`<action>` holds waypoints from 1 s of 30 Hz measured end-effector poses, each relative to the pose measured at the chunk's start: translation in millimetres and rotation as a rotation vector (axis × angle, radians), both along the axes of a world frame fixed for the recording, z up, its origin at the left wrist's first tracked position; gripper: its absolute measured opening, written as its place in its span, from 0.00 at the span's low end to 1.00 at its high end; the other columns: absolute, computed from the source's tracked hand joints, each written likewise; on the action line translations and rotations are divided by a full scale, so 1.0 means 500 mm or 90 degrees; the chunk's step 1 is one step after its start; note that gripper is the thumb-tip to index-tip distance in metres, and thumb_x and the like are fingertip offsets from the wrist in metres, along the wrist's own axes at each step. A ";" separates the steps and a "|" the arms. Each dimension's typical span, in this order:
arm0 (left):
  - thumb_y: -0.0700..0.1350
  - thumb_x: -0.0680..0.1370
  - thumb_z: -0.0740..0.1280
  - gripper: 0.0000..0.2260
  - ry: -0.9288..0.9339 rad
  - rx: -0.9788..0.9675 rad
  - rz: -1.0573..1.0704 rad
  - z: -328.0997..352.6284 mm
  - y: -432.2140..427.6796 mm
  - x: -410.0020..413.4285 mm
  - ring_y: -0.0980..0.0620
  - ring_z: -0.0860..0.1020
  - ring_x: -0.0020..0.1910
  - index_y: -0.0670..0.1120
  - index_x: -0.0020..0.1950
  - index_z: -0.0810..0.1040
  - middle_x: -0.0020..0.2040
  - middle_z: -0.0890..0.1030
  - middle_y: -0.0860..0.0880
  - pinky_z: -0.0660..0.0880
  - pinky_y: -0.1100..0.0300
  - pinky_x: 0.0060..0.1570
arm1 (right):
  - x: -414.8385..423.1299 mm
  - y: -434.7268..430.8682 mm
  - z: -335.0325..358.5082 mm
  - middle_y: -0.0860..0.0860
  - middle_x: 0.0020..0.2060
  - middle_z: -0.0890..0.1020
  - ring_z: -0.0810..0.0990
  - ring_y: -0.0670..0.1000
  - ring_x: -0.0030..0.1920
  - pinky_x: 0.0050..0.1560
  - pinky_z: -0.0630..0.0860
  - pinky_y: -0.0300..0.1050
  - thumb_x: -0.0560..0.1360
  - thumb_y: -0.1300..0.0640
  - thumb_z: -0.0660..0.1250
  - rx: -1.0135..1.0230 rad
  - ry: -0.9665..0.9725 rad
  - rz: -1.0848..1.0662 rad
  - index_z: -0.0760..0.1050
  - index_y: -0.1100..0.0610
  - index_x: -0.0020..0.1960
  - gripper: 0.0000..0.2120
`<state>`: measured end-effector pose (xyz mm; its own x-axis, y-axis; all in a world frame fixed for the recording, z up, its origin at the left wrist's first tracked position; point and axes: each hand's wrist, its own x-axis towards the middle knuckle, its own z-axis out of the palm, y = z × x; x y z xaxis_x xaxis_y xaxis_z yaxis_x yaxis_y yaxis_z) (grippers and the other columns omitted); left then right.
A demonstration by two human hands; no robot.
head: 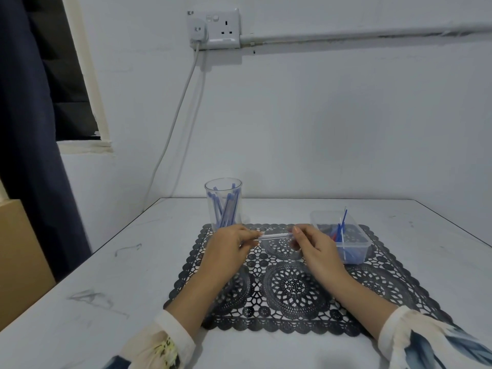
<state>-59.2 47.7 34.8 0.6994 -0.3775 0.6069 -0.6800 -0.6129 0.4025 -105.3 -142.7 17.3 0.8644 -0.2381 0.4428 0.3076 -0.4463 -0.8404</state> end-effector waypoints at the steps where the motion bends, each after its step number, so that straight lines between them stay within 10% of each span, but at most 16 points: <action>1: 0.44 0.75 0.70 0.11 0.006 -0.007 0.000 0.000 0.000 -0.001 0.60 0.75 0.40 0.51 0.56 0.81 0.46 0.82 0.54 0.72 0.68 0.47 | -0.001 0.001 0.000 0.52 0.38 0.81 0.80 0.54 0.41 0.45 0.78 0.58 0.78 0.53 0.61 0.008 -0.006 0.011 0.76 0.48 0.47 0.05; 12: 0.42 0.74 0.71 0.10 -0.029 -0.005 -0.024 -0.003 -0.003 -0.002 0.55 0.80 0.40 0.49 0.54 0.82 0.45 0.83 0.52 0.78 0.57 0.47 | -0.001 0.000 0.001 0.54 0.33 0.81 0.80 0.56 0.36 0.42 0.77 0.58 0.78 0.50 0.60 -0.071 0.005 -0.018 0.76 0.51 0.36 0.14; 19: 0.44 0.74 0.71 0.11 -0.004 -0.016 0.008 -0.001 0.001 0.002 0.66 0.72 0.37 0.51 0.55 0.82 0.45 0.82 0.56 0.65 0.80 0.42 | 0.000 0.000 -0.003 0.50 0.36 0.81 0.80 0.52 0.38 0.43 0.79 0.56 0.78 0.55 0.62 -0.024 -0.011 0.026 0.75 0.48 0.48 0.04; 24: 0.44 0.73 0.71 0.10 -0.020 -0.013 -0.004 -0.002 -0.002 0.000 0.64 0.74 0.37 0.50 0.54 0.82 0.45 0.83 0.56 0.67 0.77 0.45 | -0.004 -0.003 0.003 0.53 0.33 0.80 0.79 0.53 0.36 0.43 0.77 0.54 0.77 0.52 0.61 -0.068 -0.003 -0.010 0.76 0.54 0.38 0.12; 30: 0.44 0.74 0.71 0.10 -0.014 -0.014 0.001 -0.003 0.000 0.002 0.64 0.73 0.37 0.51 0.55 0.82 0.44 0.82 0.56 0.66 0.78 0.41 | -0.007 0.005 0.004 0.51 0.35 0.80 0.79 0.44 0.37 0.42 0.77 0.50 0.78 0.57 0.61 -0.001 -0.006 0.041 0.75 0.53 0.49 0.04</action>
